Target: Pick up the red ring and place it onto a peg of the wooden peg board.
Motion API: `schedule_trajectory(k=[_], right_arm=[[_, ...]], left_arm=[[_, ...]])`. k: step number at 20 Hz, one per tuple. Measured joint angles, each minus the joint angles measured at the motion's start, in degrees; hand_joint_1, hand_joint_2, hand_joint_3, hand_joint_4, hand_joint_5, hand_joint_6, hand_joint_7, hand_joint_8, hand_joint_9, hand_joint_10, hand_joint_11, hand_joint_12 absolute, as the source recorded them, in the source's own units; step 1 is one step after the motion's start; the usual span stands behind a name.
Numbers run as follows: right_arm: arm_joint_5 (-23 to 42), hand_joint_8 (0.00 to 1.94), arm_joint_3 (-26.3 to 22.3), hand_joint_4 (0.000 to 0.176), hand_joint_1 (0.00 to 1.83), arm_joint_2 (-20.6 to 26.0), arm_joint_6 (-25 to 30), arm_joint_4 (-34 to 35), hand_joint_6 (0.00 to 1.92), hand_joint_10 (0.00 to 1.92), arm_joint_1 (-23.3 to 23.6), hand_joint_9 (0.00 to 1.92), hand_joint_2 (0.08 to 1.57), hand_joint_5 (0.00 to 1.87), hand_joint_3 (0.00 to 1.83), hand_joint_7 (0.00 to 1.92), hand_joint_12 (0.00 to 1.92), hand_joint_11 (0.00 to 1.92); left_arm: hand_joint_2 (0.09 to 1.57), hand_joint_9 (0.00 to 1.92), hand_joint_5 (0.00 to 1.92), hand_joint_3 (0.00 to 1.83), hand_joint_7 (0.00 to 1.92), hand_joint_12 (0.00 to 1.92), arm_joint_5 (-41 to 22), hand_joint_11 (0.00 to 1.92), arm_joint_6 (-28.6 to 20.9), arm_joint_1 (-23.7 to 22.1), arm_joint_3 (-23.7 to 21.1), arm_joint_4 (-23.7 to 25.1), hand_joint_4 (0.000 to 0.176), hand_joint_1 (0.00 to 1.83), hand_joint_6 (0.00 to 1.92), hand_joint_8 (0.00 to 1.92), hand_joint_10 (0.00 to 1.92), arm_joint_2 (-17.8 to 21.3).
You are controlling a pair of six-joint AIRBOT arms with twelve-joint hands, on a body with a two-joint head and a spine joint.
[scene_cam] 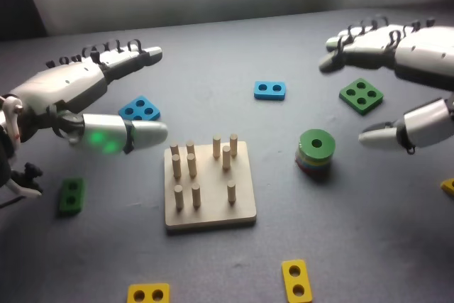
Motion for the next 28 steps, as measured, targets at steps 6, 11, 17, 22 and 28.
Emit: schedule_trajectory(k=[6, 11, 17, 22, 28], right_arm=[[-1.1, 0.0, 0.0, 0.0, 0.8, -0.1, 1.1, -1.6, 0.02, 0.01, 0.3, 0.05, 1.0, 0.2, 0.0, 0.12, 0.2, 0.01], [-1.3, 0.0, 0.0, 0.114, 0.82, -0.7, 2.0, -2.8, 0.02, 0.01, 0.7, 0.04, 0.99, 0.28, 0.0, 0.15, 0.09, 0.0], [-2.1, 0.0, 1.9, 0.025, 0.75, -3.3, 6.3, -6.8, 0.0, 0.01, 1.4, 0.1, 0.98, 0.29, 0.0, 0.18, 0.22, 0.0], [-2.8, 0.0, 2.9, 0.038, 0.76, -4.8, 7.5, -8.1, 0.0, 0.0, 1.4, 0.09, 0.94, 0.3, 0.0, 0.14, 0.52, 0.0], [-3.9, 0.0, 3.4, 0.021, 0.77, -5.6, 7.9, -9.3, 0.01, 0.01, 1.4, 0.12, 0.96, 0.32, 0.0, 0.19, 0.49, 0.0]], left_arm=[[0.98, 0.0, 0.04, 0.01, 0.0, 0.0, 0.6, 0.0, 0.0, 0.0, 0.0, 0.1, 0.174, 0.43, 0.0, 0.0, 0.0, -0.2], [0.99, 0.0, 0.04, 0.01, 0.0, 0.0, 0.5, 0.0, -0.3, -0.1, 0.2, -0.1, 0.161, 0.43, 0.0, 0.0, 0.0, -0.2], [0.99, 0.0, 0.04, 0.0, 0.0, 0.0, 0.5, 0.0, -0.5, -0.1, 0.4, 0.0, 0.157, 0.41, 0.0, 0.0, 0.0, -0.2], [1.0, 0.0, 0.05, 0.0, 0.0, 0.0, 0.5, 0.0, -0.6, -0.5, 0.5, 0.0, 0.164, 0.43, 0.0, 0.0, 0.0, -0.2], [1.0, 0.0, 0.04, 0.0, 0.0, 0.0, 0.5, 0.0, -0.8, -0.5, 0.6, 0.0, 0.175, 0.45, 0.0, 0.0, 0.0, -0.2]])
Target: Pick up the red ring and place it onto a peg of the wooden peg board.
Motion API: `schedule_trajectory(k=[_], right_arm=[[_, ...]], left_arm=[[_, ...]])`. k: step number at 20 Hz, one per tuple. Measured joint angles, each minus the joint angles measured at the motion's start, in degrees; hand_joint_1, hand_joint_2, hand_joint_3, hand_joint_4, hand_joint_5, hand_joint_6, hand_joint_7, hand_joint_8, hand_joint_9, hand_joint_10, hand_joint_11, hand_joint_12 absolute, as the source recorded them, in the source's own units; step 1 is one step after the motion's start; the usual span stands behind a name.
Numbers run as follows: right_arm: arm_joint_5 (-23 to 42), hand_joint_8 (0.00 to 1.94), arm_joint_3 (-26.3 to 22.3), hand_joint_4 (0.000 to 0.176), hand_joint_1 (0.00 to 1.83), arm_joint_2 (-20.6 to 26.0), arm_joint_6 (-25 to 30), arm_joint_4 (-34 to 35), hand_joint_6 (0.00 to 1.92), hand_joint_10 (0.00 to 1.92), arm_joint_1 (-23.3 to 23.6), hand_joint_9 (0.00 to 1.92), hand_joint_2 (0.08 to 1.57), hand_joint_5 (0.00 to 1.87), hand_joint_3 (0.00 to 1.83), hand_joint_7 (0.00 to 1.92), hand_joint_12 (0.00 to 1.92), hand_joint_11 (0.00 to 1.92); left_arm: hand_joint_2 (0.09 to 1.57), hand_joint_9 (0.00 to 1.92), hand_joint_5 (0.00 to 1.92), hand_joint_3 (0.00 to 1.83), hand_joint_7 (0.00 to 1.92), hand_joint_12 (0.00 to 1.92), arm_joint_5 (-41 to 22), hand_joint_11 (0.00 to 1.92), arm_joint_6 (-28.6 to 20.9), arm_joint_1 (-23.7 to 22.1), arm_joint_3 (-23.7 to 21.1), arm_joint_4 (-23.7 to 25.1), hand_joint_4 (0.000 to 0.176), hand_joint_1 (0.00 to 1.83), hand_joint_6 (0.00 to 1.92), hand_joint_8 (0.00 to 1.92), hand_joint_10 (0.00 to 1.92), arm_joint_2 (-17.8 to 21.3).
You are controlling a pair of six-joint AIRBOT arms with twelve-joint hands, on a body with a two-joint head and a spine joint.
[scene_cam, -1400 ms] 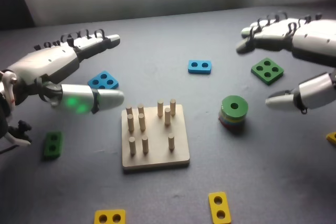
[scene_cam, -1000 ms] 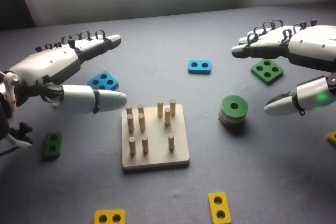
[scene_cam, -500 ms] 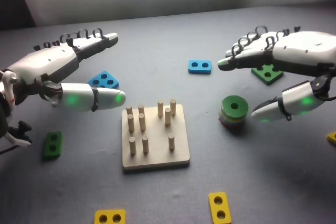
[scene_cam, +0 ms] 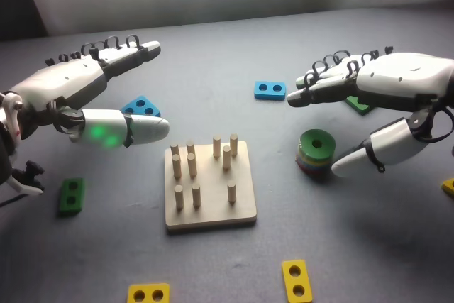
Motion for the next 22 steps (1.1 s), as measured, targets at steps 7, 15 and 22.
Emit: schedule_trajectory(k=[7, 15, 22], right_arm=[[-1.8, 0.0, 2.1, 0.012, 0.76, -1.3, 1.1, -0.9, 0.01, 0.01, 0.0, 0.13, 0.97, 0.35, 0.0, 0.2, 0.48, 0.0], [-2.7, 0.0, 3.6, 0.005, 0.79, -2.8, 2.0, -1.1, 0.0, 0.01, -0.2, 0.16, 0.98, 0.36, 0.0, 0.23, 0.56, 0.0], [-2.6, 0.0, 3.6, 0.025, 0.75, -3.5, 2.6, -1.1, 0.0, 0.01, -0.2, 0.17, 0.97, 0.38, 0.0, 0.24, 0.46, 0.0]], left_arm=[[1.0, 0.0, 0.05, 0.0, 0.0, 0.0, 0.0, 0.0, -0.1, -0.3, 0.0, 0.2, 0.168, 0.43, 0.0, 0.0, 0.0, 0.0], [0.99, 0.0, 0.05, 0.0, 0.0, 0.0, 0.0, 0.0, -0.2, -0.3, 0.0, 0.4, 0.168, 0.42, 0.0, 0.0, 0.0, 0.0], [1.01, 0.0, 0.04, 0.01, 0.0, 0.0, 0.0, 0.0, -0.4, -0.6, 0.0, 0.5, 0.161, 0.42, 0.0, 0.0, 0.0, 0.0]])
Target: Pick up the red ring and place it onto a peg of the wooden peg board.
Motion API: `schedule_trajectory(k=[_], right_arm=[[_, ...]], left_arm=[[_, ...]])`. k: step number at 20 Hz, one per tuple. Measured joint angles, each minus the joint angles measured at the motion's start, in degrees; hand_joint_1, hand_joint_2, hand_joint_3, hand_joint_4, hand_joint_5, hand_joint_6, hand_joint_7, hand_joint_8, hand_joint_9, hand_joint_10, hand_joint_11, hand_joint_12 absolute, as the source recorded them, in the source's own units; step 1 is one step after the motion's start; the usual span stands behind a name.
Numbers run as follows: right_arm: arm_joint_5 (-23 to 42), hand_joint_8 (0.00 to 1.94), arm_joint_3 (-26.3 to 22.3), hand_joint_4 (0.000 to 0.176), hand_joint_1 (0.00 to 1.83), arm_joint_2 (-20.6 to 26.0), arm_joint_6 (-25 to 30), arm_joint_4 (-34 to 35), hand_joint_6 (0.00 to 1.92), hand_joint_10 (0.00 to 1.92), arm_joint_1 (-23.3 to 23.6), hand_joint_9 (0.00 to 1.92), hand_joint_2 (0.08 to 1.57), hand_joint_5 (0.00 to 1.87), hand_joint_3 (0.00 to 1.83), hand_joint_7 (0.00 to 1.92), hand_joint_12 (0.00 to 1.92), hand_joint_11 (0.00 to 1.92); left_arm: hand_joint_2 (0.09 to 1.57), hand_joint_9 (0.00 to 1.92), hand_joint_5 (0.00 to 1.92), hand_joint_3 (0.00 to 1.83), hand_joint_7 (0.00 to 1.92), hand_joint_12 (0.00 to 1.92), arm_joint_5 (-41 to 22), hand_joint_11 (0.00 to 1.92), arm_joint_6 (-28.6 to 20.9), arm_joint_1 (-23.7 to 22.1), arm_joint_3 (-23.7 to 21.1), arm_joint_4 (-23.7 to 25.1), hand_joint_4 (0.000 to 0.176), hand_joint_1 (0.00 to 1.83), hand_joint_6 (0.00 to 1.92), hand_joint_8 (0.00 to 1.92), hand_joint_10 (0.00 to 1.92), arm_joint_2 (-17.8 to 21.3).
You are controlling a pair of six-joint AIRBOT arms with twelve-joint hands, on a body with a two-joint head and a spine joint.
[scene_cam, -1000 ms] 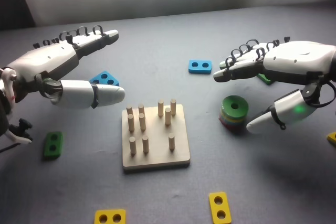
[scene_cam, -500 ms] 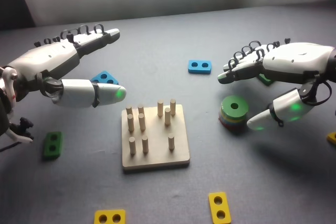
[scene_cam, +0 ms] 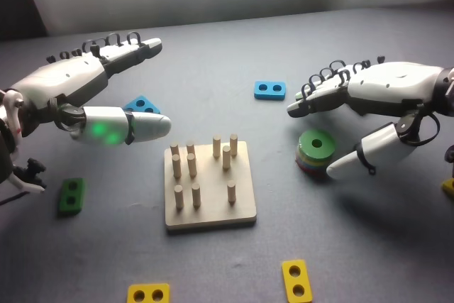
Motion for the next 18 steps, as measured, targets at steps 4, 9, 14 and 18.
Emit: schedule_trajectory(k=[4, 9, 14, 18], right_arm=[[0.1, 0.0, 0.0, 0.015, 0.73, 0.0, 0.0, 0.0, 0.01, 0.01, 0.0, 0.2, 0.96, 0.4, 0.0, 0.27, 0.63, 0.0], [0.0, 0.0, 0.0, 0.0, 0.78, -0.5, 1.0, -2.1, 0.0, 0.0, 0.0, 0.19, 0.97, 0.43, 0.0, 0.3, 0.58, 0.0], [0.0, 0.01, 0.0, 0.007, 0.8, -0.6, 2.0, -3.3, 0.01, 0.02, -0.6, 0.21, 0.99, 0.46, 0.0, 0.31, 0.68, 0.0], [0.1, 0.01, 0.0, 0.02, 0.81, -0.6, 2.5, -4.3, 0.01, 0.01, -0.6, 0.19, 0.99, 0.48, 0.0, 0.33, 0.45, 0.0]], left_arm=[[1.02, 0.0, 0.06, 0.01, 0.0, 0.0, 0.0, 0.0, 0.0, 0.0, 0.0, 0.0, 0.176, 0.46, 0.01, 0.0, 0.0, 0.0], [1.01, 0.0, 0.06, 0.0, 0.01, 0.0, 0.0, 0.0, -0.2, -0.5, 0.1, 0.5, 0.176, 0.44, 0.0, 0.0, 0.0, 0.0], [1.01, 0.0, 0.06, 0.0, 0.02, 0.0, 0.1, 0.0, -0.2, -0.7, 0.1, 0.8, 0.176, 0.45, 0.0, 0.01, 0.0, 0.0], [1.0, 0.0, 0.07, 0.0, 0.02, 0.0, 0.0, 0.0, -0.3, -1.1, 0.1, 1.1, 0.176, 0.45, 0.0, 0.0, 0.0, 0.0]])
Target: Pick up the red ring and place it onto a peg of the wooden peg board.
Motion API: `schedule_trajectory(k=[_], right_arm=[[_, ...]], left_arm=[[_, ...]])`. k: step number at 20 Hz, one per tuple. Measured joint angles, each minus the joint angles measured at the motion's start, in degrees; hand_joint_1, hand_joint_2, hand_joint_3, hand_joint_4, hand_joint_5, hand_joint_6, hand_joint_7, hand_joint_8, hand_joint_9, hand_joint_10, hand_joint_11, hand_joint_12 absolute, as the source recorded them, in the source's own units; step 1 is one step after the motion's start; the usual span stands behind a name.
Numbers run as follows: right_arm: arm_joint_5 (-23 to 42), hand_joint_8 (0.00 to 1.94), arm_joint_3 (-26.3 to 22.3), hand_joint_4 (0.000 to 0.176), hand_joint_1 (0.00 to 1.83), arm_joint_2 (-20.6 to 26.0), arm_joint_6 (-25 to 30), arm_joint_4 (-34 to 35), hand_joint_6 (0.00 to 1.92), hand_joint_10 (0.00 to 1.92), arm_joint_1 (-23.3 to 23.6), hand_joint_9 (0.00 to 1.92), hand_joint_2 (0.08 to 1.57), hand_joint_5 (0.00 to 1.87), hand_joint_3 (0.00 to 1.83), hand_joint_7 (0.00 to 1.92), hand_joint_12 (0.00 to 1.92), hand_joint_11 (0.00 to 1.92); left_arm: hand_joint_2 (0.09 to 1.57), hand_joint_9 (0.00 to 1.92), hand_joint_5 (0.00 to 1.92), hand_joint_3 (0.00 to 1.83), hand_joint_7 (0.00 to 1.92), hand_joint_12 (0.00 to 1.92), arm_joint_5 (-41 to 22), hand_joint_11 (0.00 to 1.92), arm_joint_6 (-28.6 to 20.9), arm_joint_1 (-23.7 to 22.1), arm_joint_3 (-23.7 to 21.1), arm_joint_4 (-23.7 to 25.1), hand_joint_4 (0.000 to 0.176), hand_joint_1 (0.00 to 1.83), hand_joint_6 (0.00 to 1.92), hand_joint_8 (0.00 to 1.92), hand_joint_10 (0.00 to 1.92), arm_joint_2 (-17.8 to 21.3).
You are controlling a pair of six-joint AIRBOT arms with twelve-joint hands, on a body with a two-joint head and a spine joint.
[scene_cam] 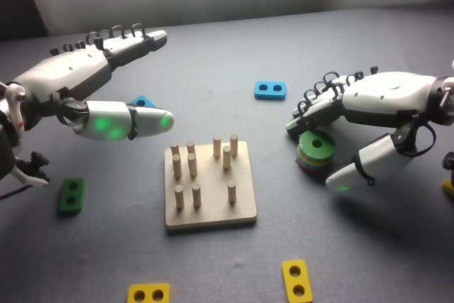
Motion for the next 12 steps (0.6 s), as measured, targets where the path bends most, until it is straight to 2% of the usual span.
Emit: schedule_trajectory(k=[1, 5, 8, 12], right_arm=[[0.0, 0.01, 0.0, 0.013, 0.82, 0.0, 0.3, -0.2, 0.01, 0.01, 0.0, 0.19, 0.99, 0.49, 0.0, 0.35, 0.44, 0.0], [0.0, 0.01, 0.0, 0.012, 0.83, 0.0, 0.5, -0.2, 0.02, 0.01, 0.0, 0.19, 1.0, 0.53, 0.0, 0.37, 0.39, 0.0], [0.1, 0.01, 0.0, 0.0, 0.83, 0.0, 0.7, -0.2, 0.02, 0.02, 0.0, 0.23, 1.01, 0.56, 0.0, 0.4, 0.53, 0.0], [0.3, 0.0, 0.0, 0.0, 0.86, -0.1, 0.7, -0.2, 0.02, 0.02, 0.1, 0.25, 1.0, 0.6, 0.0, 0.42, 0.57, 0.0]], left_arm=[[1.0, 0.0, 0.07, 0.0, 0.02, 0.0, 0.0, 0.0, 0.0, 0.0, 0.0, 0.0, 0.176, 0.45, 0.0, 0.0, 0.0, 0.0], [0.99, 0.0, 0.07, 0.0, 0.02, 0.0, 0.0, 0.0, 0.0, 0.0, 0.0, 0.3, 0.176, 0.44, 0.0, 0.0, 0.0, 0.0], [0.98, 0.0, 0.07, 0.0, 0.01, 0.0, 0.0, 0.0, 0.0, 0.0, 0.0, 0.4, 0.176, 0.43, 0.0, 0.0, 0.0, 0.0], [0.98, 0.0, 0.07, 0.0, 0.01, 0.0, 0.0, 0.0, 0.0, -0.2, 0.0, 0.4, 0.176, 0.43, 0.0, 0.0, 0.0, 0.0]])
